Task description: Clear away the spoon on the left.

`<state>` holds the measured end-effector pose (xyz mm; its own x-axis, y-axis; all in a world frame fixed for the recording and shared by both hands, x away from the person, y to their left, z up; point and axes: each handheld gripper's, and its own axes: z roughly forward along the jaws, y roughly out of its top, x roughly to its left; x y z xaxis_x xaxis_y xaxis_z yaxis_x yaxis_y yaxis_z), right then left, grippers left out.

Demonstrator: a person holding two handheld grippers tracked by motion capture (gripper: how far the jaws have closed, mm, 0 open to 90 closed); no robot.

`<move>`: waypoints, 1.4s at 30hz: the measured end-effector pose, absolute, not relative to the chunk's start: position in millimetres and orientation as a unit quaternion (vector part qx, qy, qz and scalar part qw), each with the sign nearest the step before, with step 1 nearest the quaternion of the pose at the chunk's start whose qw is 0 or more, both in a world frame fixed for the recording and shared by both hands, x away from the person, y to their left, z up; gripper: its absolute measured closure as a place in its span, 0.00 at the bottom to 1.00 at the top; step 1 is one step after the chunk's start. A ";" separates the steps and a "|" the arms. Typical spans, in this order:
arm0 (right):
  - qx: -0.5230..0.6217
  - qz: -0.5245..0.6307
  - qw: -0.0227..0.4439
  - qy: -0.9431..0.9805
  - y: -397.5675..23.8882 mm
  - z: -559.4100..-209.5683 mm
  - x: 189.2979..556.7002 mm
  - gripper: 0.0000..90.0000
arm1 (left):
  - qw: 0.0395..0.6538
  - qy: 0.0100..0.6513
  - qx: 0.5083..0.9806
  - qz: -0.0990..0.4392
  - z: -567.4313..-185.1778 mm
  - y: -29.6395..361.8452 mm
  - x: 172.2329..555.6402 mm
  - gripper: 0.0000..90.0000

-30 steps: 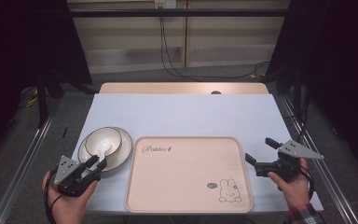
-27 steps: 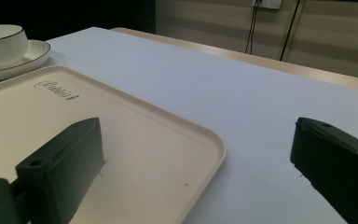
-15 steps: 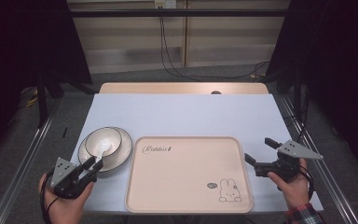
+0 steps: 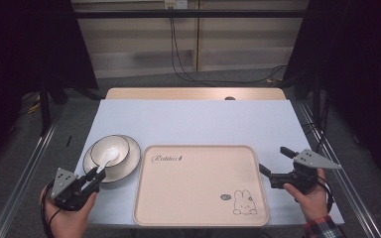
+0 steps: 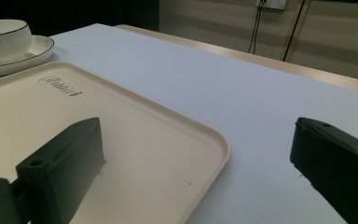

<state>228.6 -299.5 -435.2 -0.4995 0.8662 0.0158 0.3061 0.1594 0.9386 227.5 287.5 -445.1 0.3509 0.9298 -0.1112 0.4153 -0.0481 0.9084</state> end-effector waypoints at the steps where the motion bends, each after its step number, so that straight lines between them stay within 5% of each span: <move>1: 0.415 0.499 0.280 0.708 -299.5 -435.2 228.5 0.03 | 0.474 0.502 0.670 0.272 -445.4 287.1 227.8 0.75; 10: 0.413 0.501 0.281 0.706 -299.3 -434.7 226.9 0.03 | 0.483 0.509 0.659 0.271 -447.3 287.7 229.7 0.78; 23: 0.415 0.500 0.284 0.705 -302.3 -434.1 226.4 0.03 | 0.491 0.506 0.660 0.260 -442.8 282.5 229.6 0.95; 42: 0.410 0.497 0.282 0.711 -298.2 -435.6 228.6 0.03 | 0.500 0.507 0.656 0.250 -431.8 283.6 229.8 0.96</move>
<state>228.6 -298.2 -435.6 -0.5041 0.8636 0.0073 0.3030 0.1689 0.9379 229.8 283.6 -431.8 0.3607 0.9152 -0.1796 0.4162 0.0144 0.9092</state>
